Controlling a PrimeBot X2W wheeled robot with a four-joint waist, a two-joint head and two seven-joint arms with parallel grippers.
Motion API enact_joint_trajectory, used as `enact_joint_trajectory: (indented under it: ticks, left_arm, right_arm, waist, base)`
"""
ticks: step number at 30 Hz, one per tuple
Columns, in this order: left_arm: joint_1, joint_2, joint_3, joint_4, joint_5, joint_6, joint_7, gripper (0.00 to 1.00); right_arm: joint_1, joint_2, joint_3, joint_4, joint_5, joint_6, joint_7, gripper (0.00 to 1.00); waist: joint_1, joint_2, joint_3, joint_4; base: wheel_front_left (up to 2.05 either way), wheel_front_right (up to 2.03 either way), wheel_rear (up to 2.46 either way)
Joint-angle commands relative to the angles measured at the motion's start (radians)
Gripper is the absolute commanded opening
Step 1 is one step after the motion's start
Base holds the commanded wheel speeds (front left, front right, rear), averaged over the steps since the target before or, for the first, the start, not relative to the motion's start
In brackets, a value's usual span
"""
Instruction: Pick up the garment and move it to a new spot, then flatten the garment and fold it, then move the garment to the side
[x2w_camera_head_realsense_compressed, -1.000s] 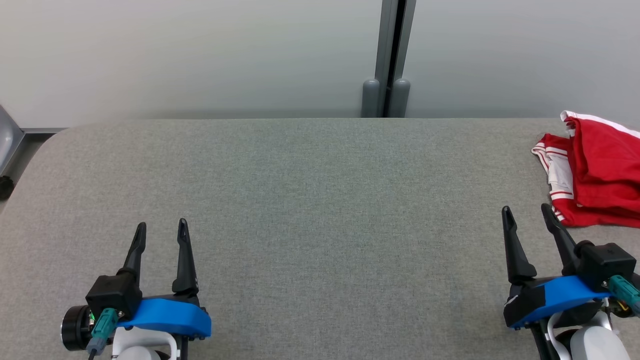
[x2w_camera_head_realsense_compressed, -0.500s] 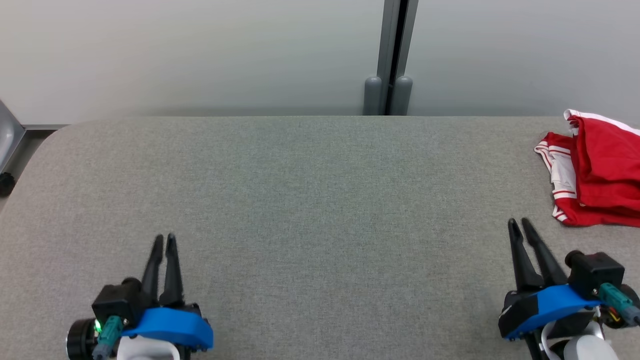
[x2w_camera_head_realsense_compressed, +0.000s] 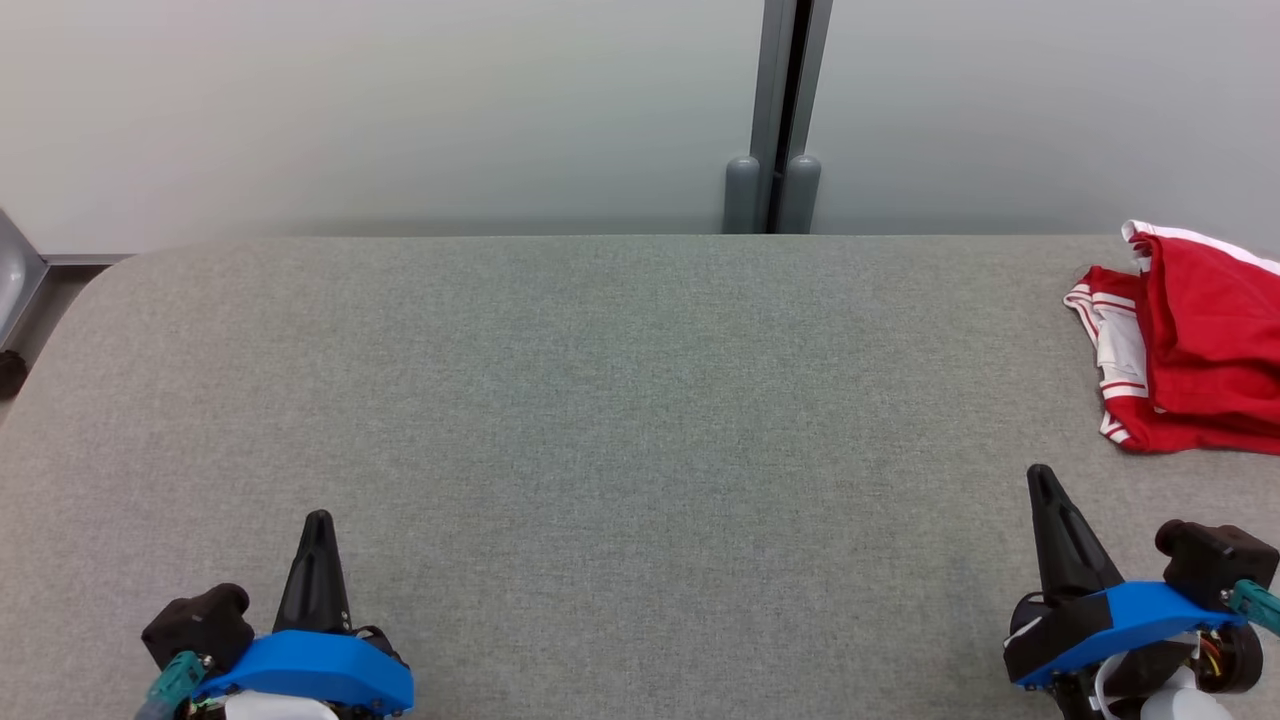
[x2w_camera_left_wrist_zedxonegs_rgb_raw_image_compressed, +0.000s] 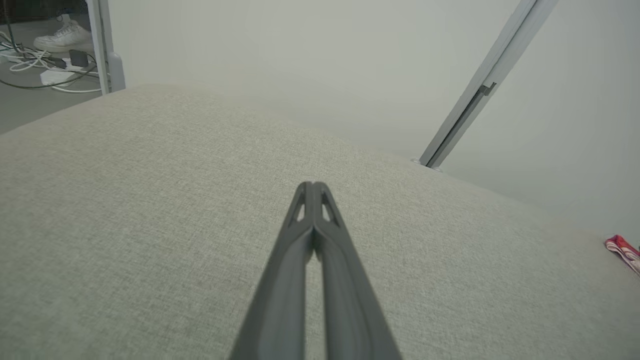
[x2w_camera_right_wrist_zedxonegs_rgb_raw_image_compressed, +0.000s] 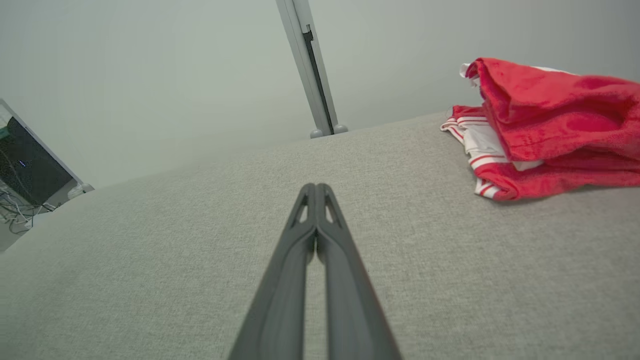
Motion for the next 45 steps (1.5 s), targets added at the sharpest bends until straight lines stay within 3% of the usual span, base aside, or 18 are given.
enact_joint_trajectory:
  ticks: [1,23,45]
  left_arm:
    - [-0.027,0.005,0.008,-0.02,-0.031,-0.008,0.007,0.0]
    - [-0.04,-0.01,0.062,-0.034,-0.359,-0.048,0.086,0.0]
    - [-0.052,-0.021,0.106,-0.044,-0.618,-0.081,0.15,0.0]
  right_arm:
    - [-0.011,-0.003,-0.002,-0.017,0.038,0.0,0.004,0.0]
    - [-0.013,-0.004,-0.008,-0.013,0.406,0.0,0.054,0.0]
    - [-0.017,-0.005,-0.014,-0.007,0.696,0.0,0.096,0.0]
  waist:
    - [-0.0001,0.0,0.0,0.0]
    - [-0.0001,0.0,-0.01,-0.009]
    - [-0.0001,0.0,-0.019,-0.017]
  base:
    - [0.0,0.0,0.0]
    - [0.0,0.0,0.0]
    - [0.0,0.0,0.0]
